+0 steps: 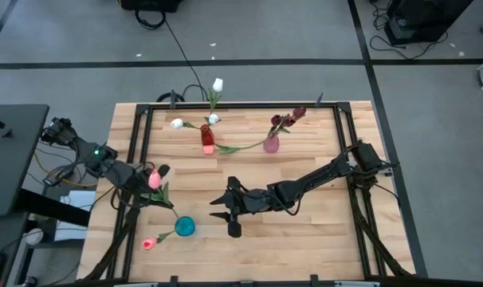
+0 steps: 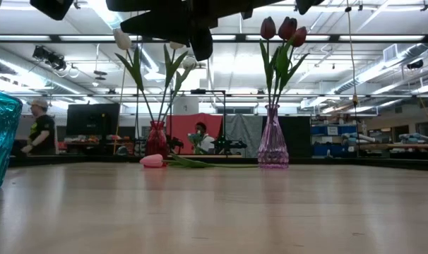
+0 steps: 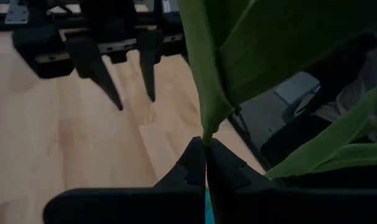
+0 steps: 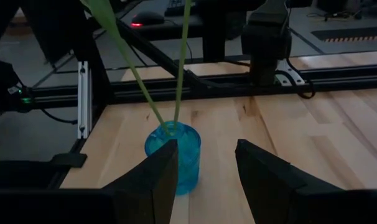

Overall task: Sort flowers into vase by color
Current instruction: Put the bottom pink tulip into the blue vase, then put the pink tulip into the blue vase

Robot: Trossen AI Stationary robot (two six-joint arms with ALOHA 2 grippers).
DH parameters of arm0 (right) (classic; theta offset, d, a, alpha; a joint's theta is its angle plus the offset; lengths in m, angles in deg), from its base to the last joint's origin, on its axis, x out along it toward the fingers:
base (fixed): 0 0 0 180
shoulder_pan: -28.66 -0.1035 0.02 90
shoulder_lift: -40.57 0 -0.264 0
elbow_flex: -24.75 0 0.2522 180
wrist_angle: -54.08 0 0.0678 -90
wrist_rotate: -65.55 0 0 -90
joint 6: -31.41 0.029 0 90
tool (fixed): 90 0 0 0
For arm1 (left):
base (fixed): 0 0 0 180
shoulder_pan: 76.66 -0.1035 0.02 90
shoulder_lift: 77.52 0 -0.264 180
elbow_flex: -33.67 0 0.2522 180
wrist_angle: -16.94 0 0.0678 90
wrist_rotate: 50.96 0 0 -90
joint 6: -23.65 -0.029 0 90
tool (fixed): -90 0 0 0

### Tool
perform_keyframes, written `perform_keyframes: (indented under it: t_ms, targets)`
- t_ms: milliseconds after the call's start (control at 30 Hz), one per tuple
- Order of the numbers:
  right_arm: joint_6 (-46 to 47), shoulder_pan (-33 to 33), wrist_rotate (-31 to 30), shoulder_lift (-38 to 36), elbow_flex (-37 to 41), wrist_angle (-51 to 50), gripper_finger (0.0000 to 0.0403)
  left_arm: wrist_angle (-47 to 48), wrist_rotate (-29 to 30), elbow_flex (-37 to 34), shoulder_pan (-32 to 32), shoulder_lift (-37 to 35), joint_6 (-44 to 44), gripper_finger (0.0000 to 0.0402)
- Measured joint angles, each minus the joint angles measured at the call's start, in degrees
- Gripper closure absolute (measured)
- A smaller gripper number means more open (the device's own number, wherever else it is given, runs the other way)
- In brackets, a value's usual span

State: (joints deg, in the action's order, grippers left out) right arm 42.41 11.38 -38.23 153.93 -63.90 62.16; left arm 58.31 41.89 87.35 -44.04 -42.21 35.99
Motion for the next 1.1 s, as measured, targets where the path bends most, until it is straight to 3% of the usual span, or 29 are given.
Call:
perform_keyframes:
  t_ms: [367,600,733,967,1100]
  targets:
    - [0.01,0.00,0.00,0.00,0.00,-3.25,0.0230,0.95,1.46,0.00,-0.02,5.51,0.11,0.0385]
    - [0.02,0.00,0.00,0.00,0.00,-4.15,0.0230,3.24,1.72,-0.02,0.00,8.56,1.56,0.0299]
    - [0.02,0.00,0.00,0.00,0.00,-4.74,0.0230,8.27,-1.29,-0.02,0.00,8.52,4.58,0.0263]
    - [1.05,0.11,0.00,0.00,0.00,-5.90,0.0230,14.47,-1.96,0.33,0.00,8.02,8.89,0.0258]
    - [2.35,0.72,-0.34,-0.11,-0.02,-9.18,0.0231,17.92,3.04,1.01,0.33,4.39,10.16,0.0269]
